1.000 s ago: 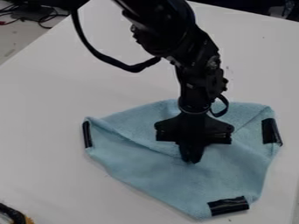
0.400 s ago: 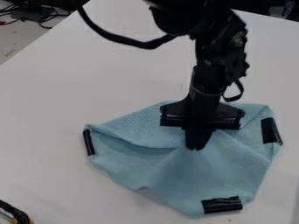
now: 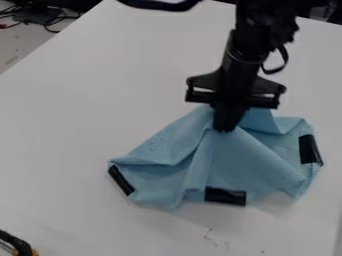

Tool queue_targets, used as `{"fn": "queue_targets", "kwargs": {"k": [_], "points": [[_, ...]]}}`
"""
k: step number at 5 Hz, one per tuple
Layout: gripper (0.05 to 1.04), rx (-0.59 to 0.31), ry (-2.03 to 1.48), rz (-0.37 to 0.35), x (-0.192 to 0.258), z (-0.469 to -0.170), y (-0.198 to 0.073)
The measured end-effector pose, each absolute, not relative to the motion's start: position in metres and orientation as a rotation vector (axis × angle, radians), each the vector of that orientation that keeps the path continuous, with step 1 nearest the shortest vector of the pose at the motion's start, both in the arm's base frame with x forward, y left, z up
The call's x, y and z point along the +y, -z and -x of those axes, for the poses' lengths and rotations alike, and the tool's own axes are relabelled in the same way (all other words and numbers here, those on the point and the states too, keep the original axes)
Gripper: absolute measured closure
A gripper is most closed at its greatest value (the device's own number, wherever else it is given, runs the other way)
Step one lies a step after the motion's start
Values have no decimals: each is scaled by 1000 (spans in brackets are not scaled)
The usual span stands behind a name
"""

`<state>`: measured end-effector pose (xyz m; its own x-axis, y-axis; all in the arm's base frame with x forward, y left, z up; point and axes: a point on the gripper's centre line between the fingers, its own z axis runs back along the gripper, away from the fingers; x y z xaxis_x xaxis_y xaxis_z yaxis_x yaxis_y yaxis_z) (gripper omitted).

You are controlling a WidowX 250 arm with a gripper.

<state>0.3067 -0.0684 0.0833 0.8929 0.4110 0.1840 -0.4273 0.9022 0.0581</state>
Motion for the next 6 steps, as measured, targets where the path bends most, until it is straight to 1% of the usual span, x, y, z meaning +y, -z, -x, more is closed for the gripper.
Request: {"fn": "queue_targets", "kwargs": {"k": [1,2,4,5,6], "points": [[1029,-168,-425,-83,-46,-335,-85],[1029,-162,-428,-68,-25,-356,-82],[1014,-71,-391,-18,5,-393,-53],[875,-85,-322,-42,9,-406,-51],[627,-94,-291,-77,15,-416,-52]]}}
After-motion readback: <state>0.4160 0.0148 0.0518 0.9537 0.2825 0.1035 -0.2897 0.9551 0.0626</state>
